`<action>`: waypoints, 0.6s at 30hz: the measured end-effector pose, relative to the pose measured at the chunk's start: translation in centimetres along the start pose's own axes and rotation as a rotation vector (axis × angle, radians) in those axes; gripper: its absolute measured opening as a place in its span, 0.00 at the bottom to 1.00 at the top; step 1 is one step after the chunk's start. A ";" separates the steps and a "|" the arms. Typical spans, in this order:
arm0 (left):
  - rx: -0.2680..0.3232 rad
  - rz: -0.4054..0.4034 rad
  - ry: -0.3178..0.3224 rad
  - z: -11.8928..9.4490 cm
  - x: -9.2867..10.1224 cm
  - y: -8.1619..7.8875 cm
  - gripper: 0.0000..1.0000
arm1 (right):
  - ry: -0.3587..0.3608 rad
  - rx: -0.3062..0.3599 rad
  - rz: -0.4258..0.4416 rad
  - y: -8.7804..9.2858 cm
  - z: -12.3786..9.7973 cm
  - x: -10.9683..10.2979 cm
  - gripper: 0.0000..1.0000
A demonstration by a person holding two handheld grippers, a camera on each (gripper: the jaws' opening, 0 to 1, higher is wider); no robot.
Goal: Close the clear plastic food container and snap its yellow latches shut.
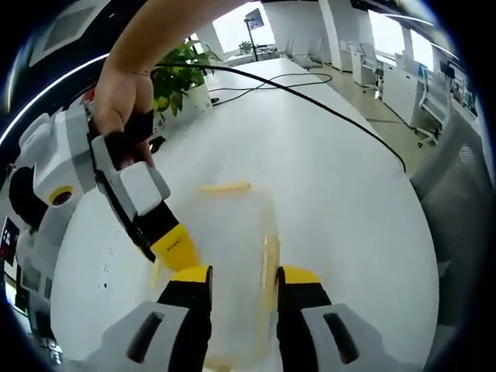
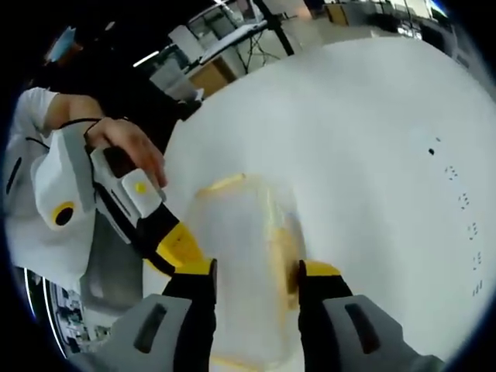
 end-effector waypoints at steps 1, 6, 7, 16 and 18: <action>-0.001 -0.004 0.000 0.0 0.0 0.0 0.25 | 0.002 0.000 -0.001 0.1 0.0 -0.2 0.38; -0.014 -0.016 0.005 0.1 -0.1 0.0 0.25 | 0.002 0.006 0.003 0.1 0.0 -0.2 0.37; -0.015 -0.017 0.006 0.1 -0.1 0.0 0.25 | 0.002 0.008 0.005 0.2 0.1 -0.2 0.36; -0.029 -0.036 0.003 0.2 -0.1 0.1 0.23 | 0.001 0.023 0.024 0.2 0.2 -0.1 0.34; -0.027 -0.040 0.000 0.3 -0.1 0.1 0.23 | 0.002 0.029 0.022 0.2 0.2 0.2 0.34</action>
Point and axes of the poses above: the point that each gripper's makers call its tool centre point, and the gripper's own axes: z roughly forward along the fingers, x roughly to its right, y roughly out of its underside, the point moved 3 cm from there along -z, roughly backward along the fingers, and after that the axes turned 10 degrees about z, right-handed, at the moved point
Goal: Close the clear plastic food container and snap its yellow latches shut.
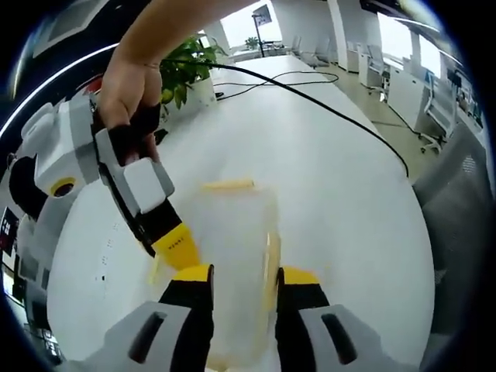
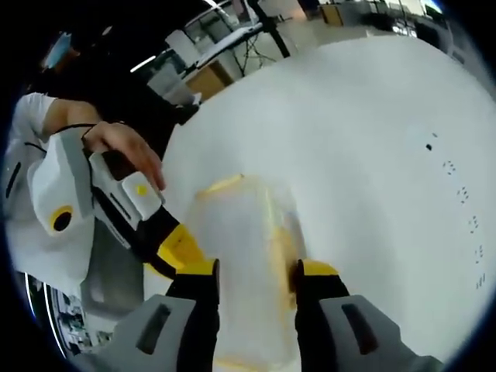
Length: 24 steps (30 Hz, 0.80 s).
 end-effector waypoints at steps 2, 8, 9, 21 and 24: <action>-0.009 -0.003 -0.017 0.2 0.4 -0.3 0.22 | 0.002 0.011 -0.013 -0.1 -0.1 0.0 0.33; -0.002 -0.011 -0.010 0.0 -0.1 -0.1 0.21 | 0.008 0.030 -0.014 -0.3 -0.3 0.3 0.28; -0.003 -0.010 -0.008 0.0 0.0 -0.1 0.21 | 0.010 0.029 -0.017 -0.3 -0.4 0.3 0.27; -0.002 -0.019 0.000 0.0 -0.2 -0.8 0.12 | 0.133 -0.001 -0.156 -1.2 -0.9 -0.4 0.32; 0.001 0.005 -0.007 0.1 -0.2 -0.8 0.12 | 0.119 -0.005 -0.140 -0.9 -0.8 -0.6 0.33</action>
Point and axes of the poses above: the point that each gripper's makers call its tool centre point, and the gripper's own axes: z roughly forward along the fingers, x roughly to its right, y roughly out of its underside, the point moved 3 cm from there along -z, roughly backward along the fingers, and after that the axes turned 10 degrees about z, right-handed, at the moved point
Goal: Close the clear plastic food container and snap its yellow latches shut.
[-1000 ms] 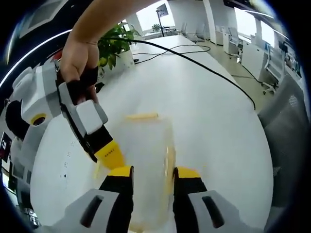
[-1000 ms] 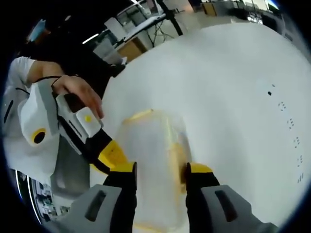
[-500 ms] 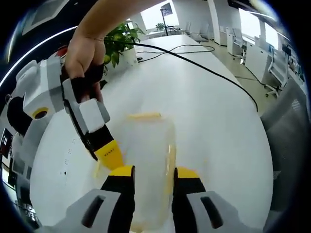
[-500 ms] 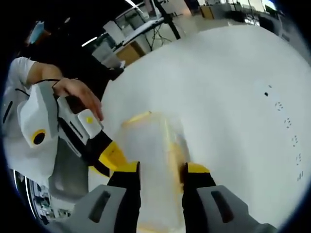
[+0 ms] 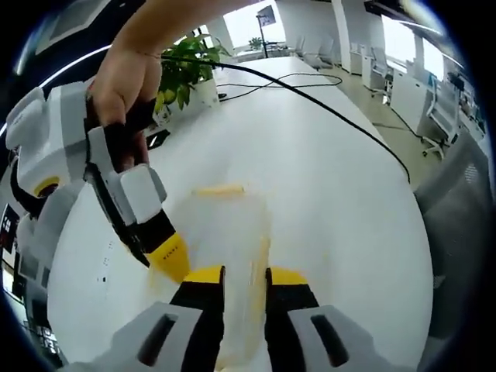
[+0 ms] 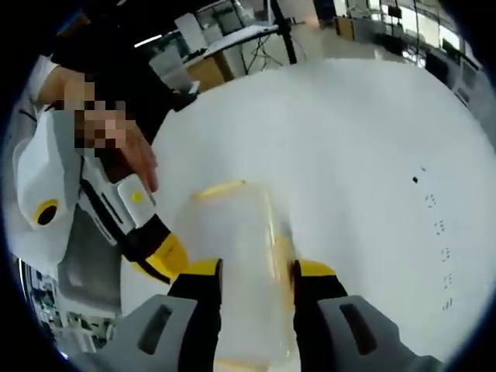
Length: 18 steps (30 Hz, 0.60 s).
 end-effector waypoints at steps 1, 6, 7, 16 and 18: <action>0.001 0.001 -0.001 0.0 0.0 0.0 0.12 | -0.010 0.005 0.011 0.0 0.0 0.1 0.33; -0.004 0.072 -0.014 -0.1 0.3 0.0 0.13 | -0.037 0.022 0.069 0.0 0.0 1.2 0.34; -0.002 0.075 -0.017 -0.1 0.3 0.0 0.13 | -0.039 0.022 0.074 0.0 0.0 1.2 0.34; -0.007 0.035 -0.015 0.0 0.2 0.2 0.21 | -0.064 0.013 0.118 0.1 0.5 0.8 0.34; -0.006 0.027 -0.013 0.0 0.2 0.2 0.21 | -0.062 0.017 0.130 0.1 0.5 0.9 0.33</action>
Point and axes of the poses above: the point that each gripper's makers call its tool centre point, and the gripper's own axes: z roughly forward along the fingers, x roughly to its right, y roughly out of its underside, the point moved 3 cm from there along -z, roughly backward along the fingers, and after that the axes turned 10 degrees about z, right-handed, at the moved point
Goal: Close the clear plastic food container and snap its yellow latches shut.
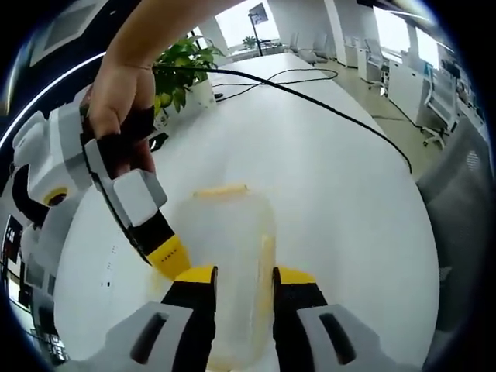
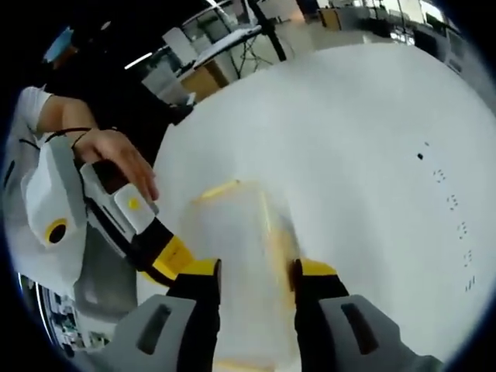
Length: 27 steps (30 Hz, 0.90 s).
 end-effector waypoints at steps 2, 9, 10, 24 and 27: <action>0.005 -0.009 0.002 0.0 0.0 0.1 0.21 | 0.000 0.002 0.005 -0.1 0.1 0.3 0.32; 0.013 -0.042 -0.003 0.0 -0.1 0.1 0.20 | 0.013 0.018 0.027 0.0 0.0 0.0 0.27; 0.013 -0.044 -0.003 0.1 -0.1 0.1 0.19 | 0.014 0.021 0.032 -0.1 -0.2 0.1 0.25; 0.013 -0.028 -0.013 0.3 -0.3 -0.1 0.20 | -0.012 -0.036 0.005 -0.6 -0.2 0.2 0.26; 0.012 -0.022 -0.018 0.2 -0.2 -0.1 0.20 | -0.027 -0.053 -0.002 -1.0 -0.3 1.3 0.27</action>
Point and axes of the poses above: the point that each gripper's makers call its tool centre point, and the gripper's own axes: z roughly forward along the fingers, x roughly to its right, y roughly out of its underside, the point moved 3 cm from there along -z, roughly backward along the fingers, and after that the axes turned 10 degrees about z, right-handed, at the moved point
